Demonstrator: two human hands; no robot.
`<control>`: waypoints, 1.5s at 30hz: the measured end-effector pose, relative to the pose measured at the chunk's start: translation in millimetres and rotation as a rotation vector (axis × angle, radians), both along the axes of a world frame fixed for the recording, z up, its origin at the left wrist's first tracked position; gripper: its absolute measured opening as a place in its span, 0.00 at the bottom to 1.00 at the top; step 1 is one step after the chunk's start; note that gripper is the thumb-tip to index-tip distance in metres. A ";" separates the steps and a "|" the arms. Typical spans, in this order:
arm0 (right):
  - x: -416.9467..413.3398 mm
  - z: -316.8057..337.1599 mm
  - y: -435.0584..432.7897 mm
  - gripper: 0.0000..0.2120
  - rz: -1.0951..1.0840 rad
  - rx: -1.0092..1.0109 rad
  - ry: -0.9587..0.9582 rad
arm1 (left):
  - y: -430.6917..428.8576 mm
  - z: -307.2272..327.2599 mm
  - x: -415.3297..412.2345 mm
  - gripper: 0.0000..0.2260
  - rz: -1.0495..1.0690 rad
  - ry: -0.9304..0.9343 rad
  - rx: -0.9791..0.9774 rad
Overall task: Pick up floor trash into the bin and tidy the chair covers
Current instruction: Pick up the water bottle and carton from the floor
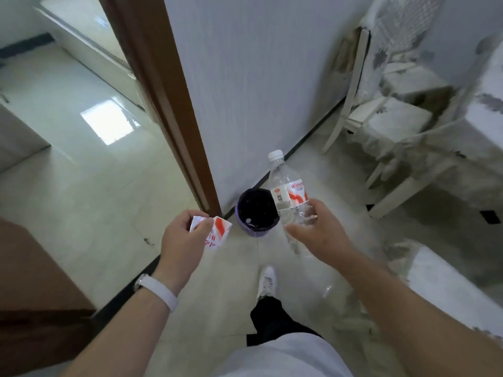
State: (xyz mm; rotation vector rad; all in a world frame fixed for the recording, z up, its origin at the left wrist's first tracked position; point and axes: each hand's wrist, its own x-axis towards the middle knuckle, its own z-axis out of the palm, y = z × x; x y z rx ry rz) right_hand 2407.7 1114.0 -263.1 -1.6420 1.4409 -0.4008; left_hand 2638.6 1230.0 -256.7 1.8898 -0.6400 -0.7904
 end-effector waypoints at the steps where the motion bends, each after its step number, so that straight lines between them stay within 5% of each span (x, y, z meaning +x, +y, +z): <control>1: 6.9 -4.7 -18.4 0.24 0.012 0.013 -0.002 | -17.8 -2.4 6.0 0.03 0.002 -0.020 0.023; 11: 17.4 -8.8 -191.9 0.23 -0.035 0.052 -0.019 | -212.9 -4.6 16.7 0.01 -0.141 -0.110 0.153; 21: 4.4 -44.2 -235.2 0.24 -0.206 0.162 -0.027 | -313.6 -40.8 16.0 0.01 -0.361 -0.059 0.204; 31: 47.5 -156.4 -235.7 0.21 -0.416 0.316 0.028 | -382.7 -182.9 36.8 0.07 -0.551 0.071 0.391; 45: 97.8 -422.7 -271.5 0.27 -0.446 0.411 0.041 | -422.1 -448.0 72.5 0.02 -0.599 -0.002 0.594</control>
